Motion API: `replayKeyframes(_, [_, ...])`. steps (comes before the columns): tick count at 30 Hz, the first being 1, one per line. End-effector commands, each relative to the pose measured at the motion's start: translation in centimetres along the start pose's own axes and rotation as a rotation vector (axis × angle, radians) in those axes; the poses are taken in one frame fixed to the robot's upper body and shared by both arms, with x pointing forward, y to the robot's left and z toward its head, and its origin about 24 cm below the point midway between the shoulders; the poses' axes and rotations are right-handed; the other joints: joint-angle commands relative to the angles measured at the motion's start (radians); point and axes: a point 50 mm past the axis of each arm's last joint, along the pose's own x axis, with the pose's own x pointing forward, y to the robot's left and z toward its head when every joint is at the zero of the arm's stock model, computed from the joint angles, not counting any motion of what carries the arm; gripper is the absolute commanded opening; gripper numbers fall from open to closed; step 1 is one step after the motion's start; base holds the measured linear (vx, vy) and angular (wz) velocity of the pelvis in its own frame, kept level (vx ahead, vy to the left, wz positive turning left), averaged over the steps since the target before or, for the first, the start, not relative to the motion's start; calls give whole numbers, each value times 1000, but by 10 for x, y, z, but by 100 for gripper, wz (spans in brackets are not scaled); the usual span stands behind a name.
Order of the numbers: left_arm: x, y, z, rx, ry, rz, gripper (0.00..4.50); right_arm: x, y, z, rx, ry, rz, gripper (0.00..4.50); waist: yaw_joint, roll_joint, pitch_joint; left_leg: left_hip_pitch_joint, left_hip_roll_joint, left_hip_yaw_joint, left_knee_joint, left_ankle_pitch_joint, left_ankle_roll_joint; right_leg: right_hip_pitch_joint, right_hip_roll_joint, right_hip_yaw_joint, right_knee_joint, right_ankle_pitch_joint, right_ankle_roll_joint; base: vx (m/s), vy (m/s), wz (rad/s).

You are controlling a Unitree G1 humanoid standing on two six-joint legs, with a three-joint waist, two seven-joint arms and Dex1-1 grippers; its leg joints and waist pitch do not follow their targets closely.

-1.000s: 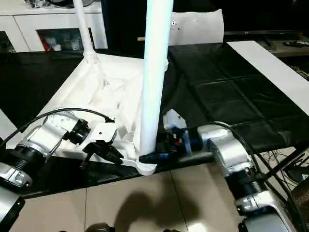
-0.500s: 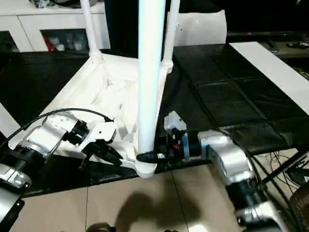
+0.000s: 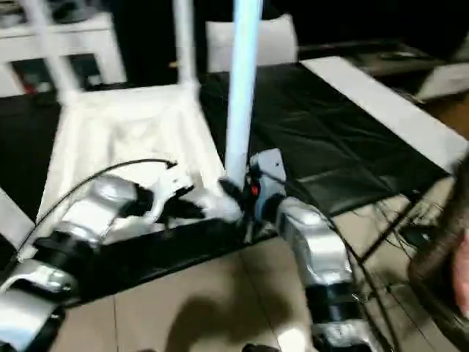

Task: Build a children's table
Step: Rotate leg to tighten

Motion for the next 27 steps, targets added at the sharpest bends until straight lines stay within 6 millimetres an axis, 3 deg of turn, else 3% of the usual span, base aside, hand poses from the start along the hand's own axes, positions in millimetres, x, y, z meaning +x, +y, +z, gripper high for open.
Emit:
replayKeyframes(1, [0,6,46,34,-166,111,0,17,34,-8,71,40,63,198,0,-7,-63,7,-3,-17,-38,-335,-1,35,-100,25,-129,-713,33,0,0,0])
replayKeyframes(2, [0,6,46,35,-166,112,0,17,34,-7,73,38,62,198,2,8,-68,-12,14,-27,-56,-297,17,50,-93,30,-120,-640,41,0,0,0])
replayKeyframes(3, [0,7,48,56,-169,131,0,22,37,-4,100,8,38,233,2,14,-75,-9,27,-31,-63,-288,19,47,-90,37,-112,-572,27,0,0,0])
replayKeyframes(4, [-1,8,47,75,-165,138,0,23,37,-3,91,-4,26,254,-7,12,-83,-23,41,-39,-70,-248,20,50,-88,48,-85,-418,-23,0,0,0])
replayKeyframes(5, [-3,10,46,97,-160,141,0,24,37,-2,83,-16,19,268,-2,13,-87,-28,44,-37,-71,-201,28,48,-83,57,-65,-301,-65,0,0,0])
replayKeyframes(6, [-4,10,44,101,-156,137,0,23,36,-3,78,-19,16,271,-2,9,-88,-29,42,-33,-70,-185,35,46,-82,59,-60,-269,-82,0,0,0])
replayKeyframes(7, [-8,12,40,130,-147,115,0,21,34,-3,68,-32,9,278,6,21,-90,-28,38,-29,-66,-158,46,44,-83,63,-53,-233,-111,0,0,0])
replayKeyframes(8, [-9,12,38,142,-144,107,0,20,33,-3,68,-37,1,290,6,16,-95,-36,37,-27,-63,-107,60,50,-83,68,-39,-165,-135,58,-38,3])
replayKeyframes(9, [-12,14,34,154,-136,89,0,17,30,-2,49,-50,4,303,13,21,-99,-41,35,-29,-60,-69,69,54,-83,68,-30,-120,-145,58,-38,3])
replayKeyframes(11, [-20,15,28,209,-138,42,0,8,24,-2,19,-79,16,314,26,21,-95,-45,36,-26,-54,-11,105,49,-80,70,-17,-27,-162,0,0,0])
replayKeyframes(13, [-24,16,25,245,-133,17,0,1,19,-4,11,-84,15,331,34,15,-95,-42,36,-21,-54,-21,108,50,-80,73,-18,-41,-157,0,0,0])
replayKeyframes(14, [-24,16,24,255,-131,15,0,-1,18,-5,9,-84,14,345,43,17,-95,-39,37,-20,-54,-28,99,49,-81,75,-15,-58,-152,0,0,0])
replayKeyframes(15, [-29,19,19,321,-109,-2,0,-13,10,-9,-14,-83,14,352,45,1,-94,-42,37,-20,-54,-24,100,52,-78,75,-18,-67,-141,0,0,0])
replayKeyframes(16, [-32,21,18,333,-114,-19,0,-21,5,-11,-19,-84,13,360,57,8,-92,-35,40,-18,-56,-31,97,47,-78,76,-19,-95,-126,0,0,0])
replayKeyframes(19, [-39,26,17,338,-148,-45,0,-40,3,-16,-67,-84,61,381,74,11,-84,-26,43,-14,-63,-98,68,41,-77,74,-37,-214,-79,0,0,0])
replayKeyframes(20, [-41,28,17,340,-158,-54,0,-47,3,-19,-88,-76,79,400,77,11,-81,-23,48,-15,-67,-126,53,38,-76,74,-40,-246,-70,0,0,0])
replayKeyframes(23, [-47,32,18,348,-197,-57,0,-60,6,-22,-97,-74,146,425,84,8,-76,-19,40,-13,-70,-185,33,39,-78,72,-59,-347,-33,0,0,0])
replayKeyframes(24, [-49,33,18,337,-217,-63,43,-64,7,-23,-94,-67,161,439,84,6,-76,-20,40,-14,-70,-183,31,40,-78,72,-60,-358,-25,0,0,0])
replayKeyframes(26, [-53,34,19,336,-244,-70,53,-71,9,-26,-117,-53,187,448,88,7,-77,-20,41,-16,-71,-185,28,39,-81,72,-63,-379,-18,0,0,0])
replayKeyframes(27, [-54,34,18,327,-252,-71,53,-74,10,-26,-123,-53,196,448,90,13,-76,-18,43,-16,-72,-190,24,37,-83,72,-64,-380,-22,0,0,0])
